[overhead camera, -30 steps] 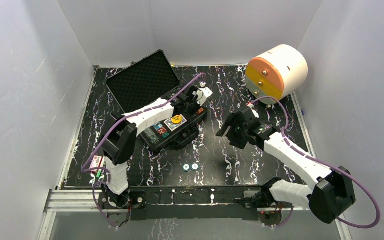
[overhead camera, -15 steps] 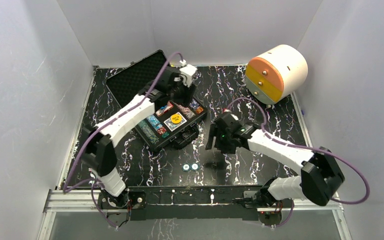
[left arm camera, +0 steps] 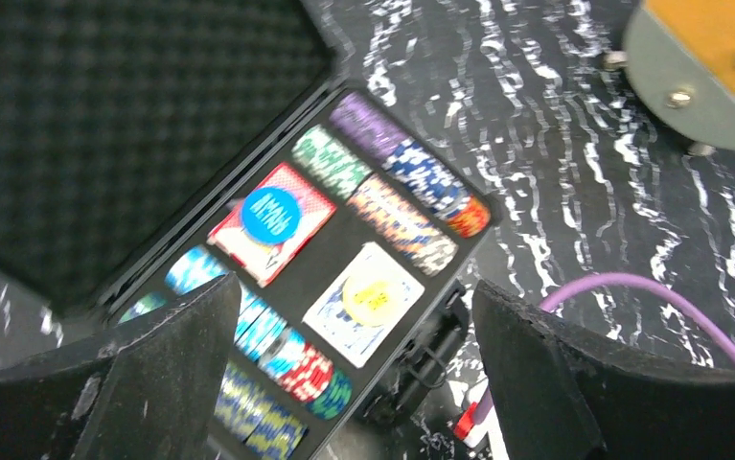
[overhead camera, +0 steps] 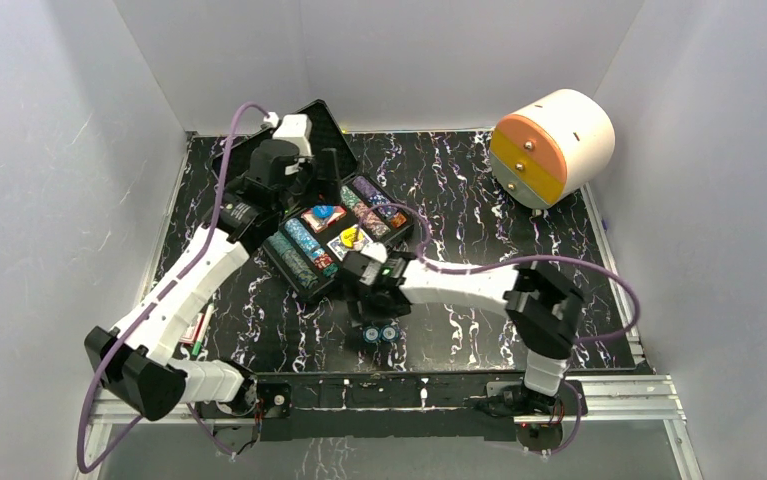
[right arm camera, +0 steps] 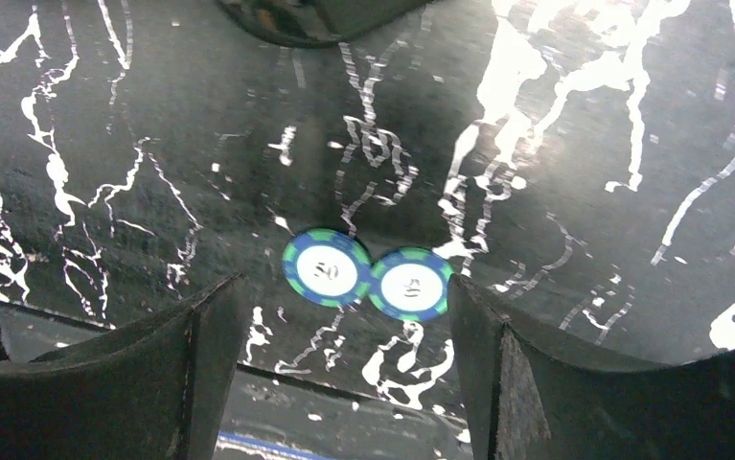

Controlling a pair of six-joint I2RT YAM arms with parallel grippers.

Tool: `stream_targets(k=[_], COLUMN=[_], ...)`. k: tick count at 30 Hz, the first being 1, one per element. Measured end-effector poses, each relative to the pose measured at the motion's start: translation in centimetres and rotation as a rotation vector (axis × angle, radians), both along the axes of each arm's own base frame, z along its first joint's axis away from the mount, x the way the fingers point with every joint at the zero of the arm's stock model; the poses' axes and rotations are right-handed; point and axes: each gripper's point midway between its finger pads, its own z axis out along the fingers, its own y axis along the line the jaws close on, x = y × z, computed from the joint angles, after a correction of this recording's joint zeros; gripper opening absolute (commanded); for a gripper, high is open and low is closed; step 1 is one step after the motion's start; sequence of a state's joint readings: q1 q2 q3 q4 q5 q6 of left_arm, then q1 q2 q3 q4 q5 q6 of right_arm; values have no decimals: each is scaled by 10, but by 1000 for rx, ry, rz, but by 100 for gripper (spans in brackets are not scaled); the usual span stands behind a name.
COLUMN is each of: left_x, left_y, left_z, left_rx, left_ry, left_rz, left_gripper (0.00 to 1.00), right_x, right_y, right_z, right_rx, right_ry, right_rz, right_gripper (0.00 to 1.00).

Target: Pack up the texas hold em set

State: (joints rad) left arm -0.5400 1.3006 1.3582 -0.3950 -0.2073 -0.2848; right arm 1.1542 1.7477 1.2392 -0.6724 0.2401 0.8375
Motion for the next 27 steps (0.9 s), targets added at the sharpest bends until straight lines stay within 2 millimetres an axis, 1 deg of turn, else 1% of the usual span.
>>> stream_targets(k=[3, 6, 9, 12, 14, 16, 17, 20, 22, 24, 27], left_x=[-10, -22, -38, -53, -58, -57, -55, -52, -51, -50, -50], left_y=[26, 46, 59, 71, 73, 68, 66, 60, 55, 54, 54], left_z=[-14, -24, -27, -29, -33, -47, -50, -54, -55, -54, -56], left_rx=[1, -4, -35, -88, -117, -133, -139, -152, -165, -171, -171], left_ry=[50, 81, 85, 79, 82, 120, 130, 146, 152, 153, 157], left_rz=[96, 172, 234, 288, 306, 315, 316, 305, 290, 285, 284], left_gripper=[92, 92, 93, 93, 93, 93, 93, 93, 93, 93, 93], right_x=[-7, -15, -20, -17, -15, -15, -14, -14, -15, -15, -14], right_y=[17, 23, 20, 14, 8, 2, 1, -2, -13, -24, -25], right_z=[-8, -18, -29, -29, -29, -29, -29, -30, -31, -30, -23], right_rx=[-57, -121, -192, -241, -268, -289, -289, -279, -278, -275, -257], right_ry=[-21, -28, -35, -51, -60, -59, -60, -63, -58, -57, -71], right_rz=[47, 87, 110, 104, 97, 78, 67, 35, 11, -15, -21], right_gripper=[84, 84, 84, 83, 82, 79, 78, 74, 68, 69, 72])
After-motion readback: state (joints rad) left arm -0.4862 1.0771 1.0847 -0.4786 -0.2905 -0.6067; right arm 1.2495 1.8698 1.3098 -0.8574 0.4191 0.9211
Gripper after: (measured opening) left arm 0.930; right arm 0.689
